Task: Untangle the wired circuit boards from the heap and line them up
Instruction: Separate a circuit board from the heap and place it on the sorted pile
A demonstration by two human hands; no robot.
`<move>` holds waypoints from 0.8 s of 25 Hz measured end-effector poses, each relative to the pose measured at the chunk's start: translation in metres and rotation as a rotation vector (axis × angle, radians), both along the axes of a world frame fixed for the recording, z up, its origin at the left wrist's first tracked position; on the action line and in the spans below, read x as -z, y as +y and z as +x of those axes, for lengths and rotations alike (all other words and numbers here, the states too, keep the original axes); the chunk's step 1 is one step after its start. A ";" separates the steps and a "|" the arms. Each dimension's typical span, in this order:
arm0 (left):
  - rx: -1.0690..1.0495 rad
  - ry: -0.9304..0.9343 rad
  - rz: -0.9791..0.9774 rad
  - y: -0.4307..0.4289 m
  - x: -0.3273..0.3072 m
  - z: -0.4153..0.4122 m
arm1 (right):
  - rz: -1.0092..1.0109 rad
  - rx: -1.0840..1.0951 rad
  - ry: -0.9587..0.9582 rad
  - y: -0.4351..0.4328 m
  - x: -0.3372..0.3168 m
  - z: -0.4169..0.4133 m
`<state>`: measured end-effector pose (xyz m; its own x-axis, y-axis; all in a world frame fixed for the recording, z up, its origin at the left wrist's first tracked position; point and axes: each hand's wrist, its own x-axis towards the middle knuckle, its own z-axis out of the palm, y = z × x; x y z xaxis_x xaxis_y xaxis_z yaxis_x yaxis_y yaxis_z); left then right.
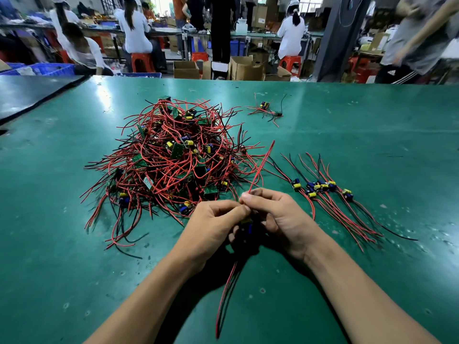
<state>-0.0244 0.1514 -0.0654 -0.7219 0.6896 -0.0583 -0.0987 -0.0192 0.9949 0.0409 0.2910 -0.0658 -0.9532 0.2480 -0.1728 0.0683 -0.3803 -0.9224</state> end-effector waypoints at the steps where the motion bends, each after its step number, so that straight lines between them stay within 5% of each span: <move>1: -0.002 0.016 0.000 0.001 0.001 0.000 | 0.000 0.009 0.000 0.000 0.000 0.001; 13: 0.130 0.058 -0.054 0.002 0.002 0.001 | 0.213 0.144 -0.032 0.006 0.006 0.001; 20: 0.247 0.073 -0.137 -0.002 -0.004 -0.001 | 0.022 0.338 0.028 0.017 0.003 -0.005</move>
<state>-0.0254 0.1497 -0.0617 -0.5389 0.8342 -0.1169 -0.0119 0.1312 0.9913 0.0360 0.3083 -0.0683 -0.8209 0.5539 -0.1392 -0.0834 -0.3574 -0.9302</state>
